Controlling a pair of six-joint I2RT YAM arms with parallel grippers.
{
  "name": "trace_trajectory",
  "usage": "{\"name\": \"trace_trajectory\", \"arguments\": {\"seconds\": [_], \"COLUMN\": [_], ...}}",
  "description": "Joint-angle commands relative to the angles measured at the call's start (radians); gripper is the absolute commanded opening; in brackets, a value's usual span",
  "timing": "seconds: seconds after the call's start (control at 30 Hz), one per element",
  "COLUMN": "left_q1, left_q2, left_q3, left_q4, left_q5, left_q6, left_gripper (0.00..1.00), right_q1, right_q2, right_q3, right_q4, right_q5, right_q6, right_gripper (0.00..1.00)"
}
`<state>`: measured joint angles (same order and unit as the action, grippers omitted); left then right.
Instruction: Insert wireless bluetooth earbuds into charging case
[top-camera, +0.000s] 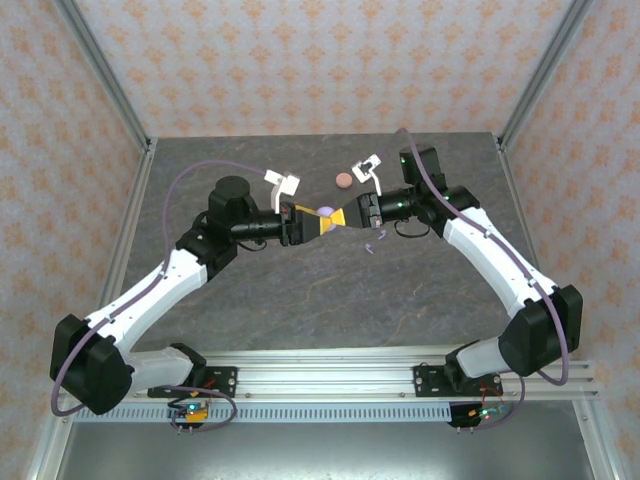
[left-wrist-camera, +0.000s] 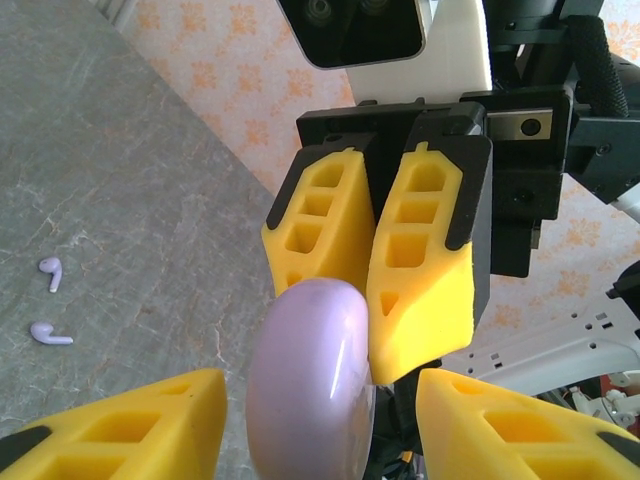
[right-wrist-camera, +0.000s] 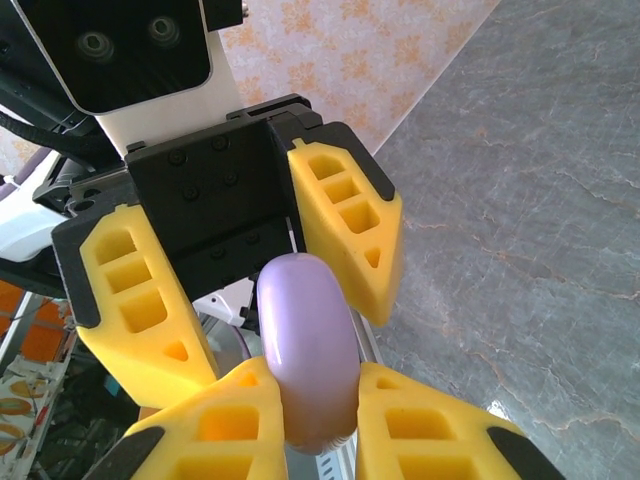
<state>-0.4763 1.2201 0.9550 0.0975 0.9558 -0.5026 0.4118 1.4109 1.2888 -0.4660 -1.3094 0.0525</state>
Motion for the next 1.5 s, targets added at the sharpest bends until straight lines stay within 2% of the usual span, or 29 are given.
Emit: {"name": "trace_trajectory", "arguments": {"seconds": [0.0,0.2,0.33,0.6,0.7,0.8,0.93,1.07,1.2,1.4,1.47], "left_q1": [-0.003,-0.004,-0.006,-0.016,-0.017,-0.017,-0.016,-0.015,-0.009,0.005,0.006], "left_q2": [0.010,0.018,0.026,0.041,0.040,0.034,0.024,0.021,0.013,0.002,0.003], "left_q3": [0.034,0.033,0.039,0.046,0.046,0.044,0.043,0.044,0.041,0.024,0.019], "left_q4": [0.008,0.007,0.007,0.004,-0.008,-0.024,-0.047,-0.074,-0.097,-0.093,-0.084], "left_q5": [0.033,0.031,0.032,0.031,0.023,0.005,-0.020,-0.051,-0.105,-0.180,-0.185], "left_q6": [0.007,0.007,0.004,0.005,0.010,0.017,0.030,0.042,0.048,0.027,0.020], "left_gripper": [0.51,0.50,0.43,0.42,0.31,0.21,0.16,0.11,0.06,0.04,0.04], "right_q1": [0.006,0.006,0.006,0.007,0.008,0.008,0.007,0.008,0.005,0.000,0.000], "right_q2": [-0.001,-0.004,-0.005,-0.005,-0.008,-0.011,-0.021,-0.030,-0.064,-0.115,-0.126], "right_q3": [0.036,0.041,0.044,0.042,0.041,0.040,0.037,0.040,0.034,0.006,-0.009], "right_q4": [-0.007,-0.007,-0.007,-0.004,-0.005,-0.011,-0.025,-0.049,-0.053,-0.031,-0.013], "right_q5": [-0.023,-0.011,-0.013,0.005,0.014,0.033,0.069,0.129,0.236,0.369,0.377], "right_q6": [-0.029,-0.025,-0.026,-0.020,-0.020,-0.020,-0.028,-0.036,-0.026,0.020,0.033], "right_gripper": [0.18,0.18,0.18,0.18,0.19,0.21,0.25,0.38,0.47,0.49,0.50]}}
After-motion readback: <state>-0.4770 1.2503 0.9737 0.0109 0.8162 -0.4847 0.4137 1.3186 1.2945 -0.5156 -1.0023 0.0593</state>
